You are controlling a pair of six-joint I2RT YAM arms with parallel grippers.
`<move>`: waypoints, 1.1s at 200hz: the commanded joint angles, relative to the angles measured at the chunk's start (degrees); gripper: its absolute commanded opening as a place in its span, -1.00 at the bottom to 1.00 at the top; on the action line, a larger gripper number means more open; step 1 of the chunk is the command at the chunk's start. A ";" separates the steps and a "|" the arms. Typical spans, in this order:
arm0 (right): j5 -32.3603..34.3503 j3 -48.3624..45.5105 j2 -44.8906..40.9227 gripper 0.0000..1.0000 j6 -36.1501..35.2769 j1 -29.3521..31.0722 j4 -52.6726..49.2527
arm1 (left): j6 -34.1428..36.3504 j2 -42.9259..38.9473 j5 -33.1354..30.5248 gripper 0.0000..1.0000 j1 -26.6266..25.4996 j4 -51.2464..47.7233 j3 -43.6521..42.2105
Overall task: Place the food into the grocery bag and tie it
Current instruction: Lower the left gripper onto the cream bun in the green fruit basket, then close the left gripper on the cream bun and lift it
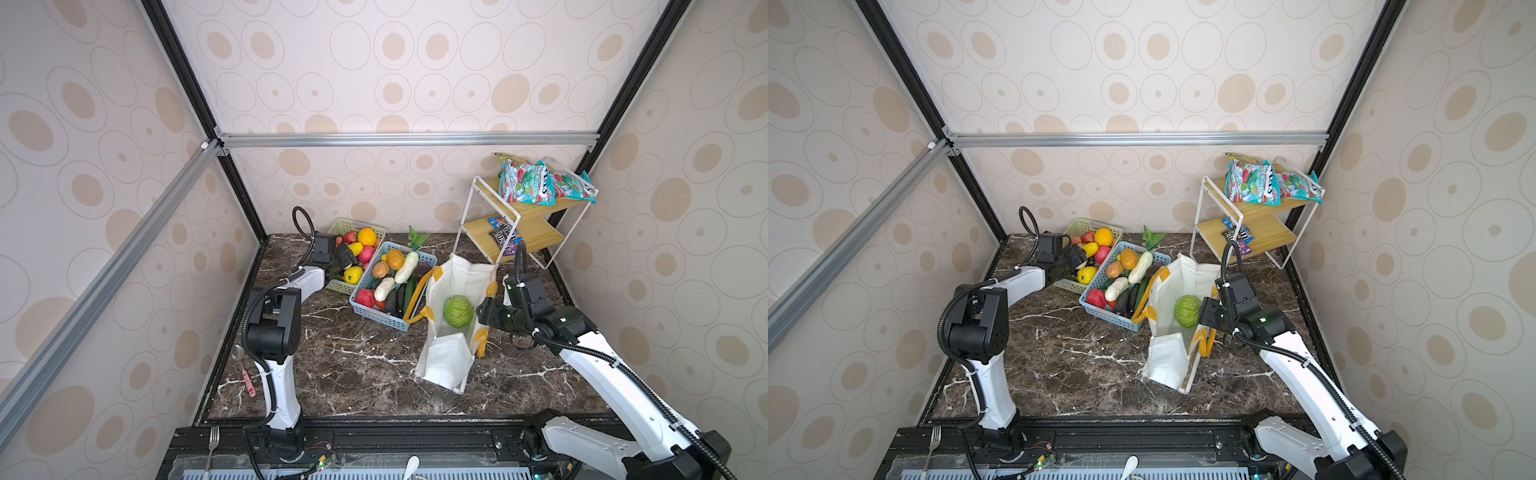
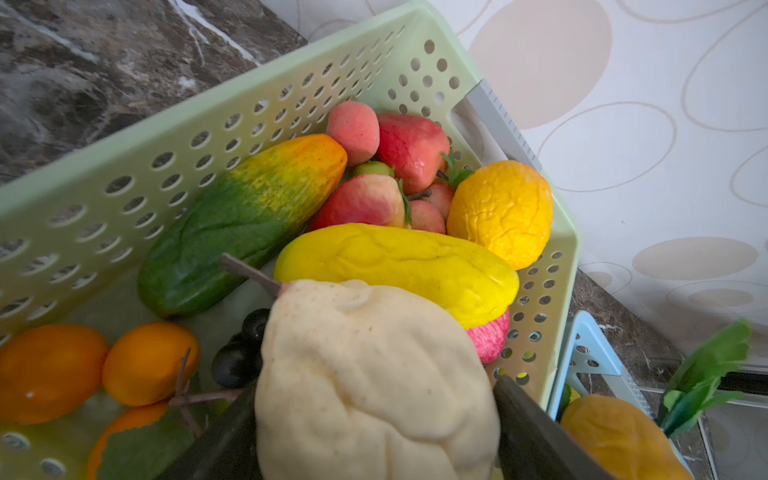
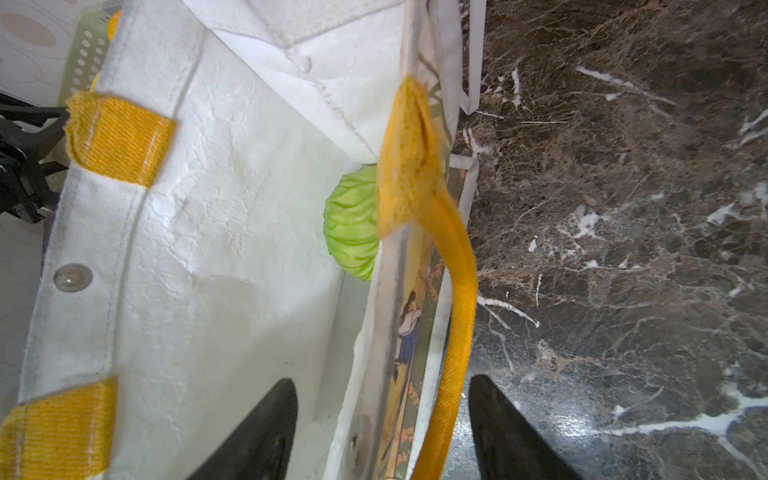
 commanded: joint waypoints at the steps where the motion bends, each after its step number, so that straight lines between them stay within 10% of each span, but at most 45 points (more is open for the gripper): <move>1: 0.95 -0.53 -1.12 0.37 0.63 -0.33 -0.24 | 0.35 1.31 -0.13 0.49 0.52 0.55 0.58; 220: 0.28 -0.72 -0.86 0.37 0.29 -0.33 0.40 | 2.47 -9.89 1.88 0.18 0.39 -2.08 -1.41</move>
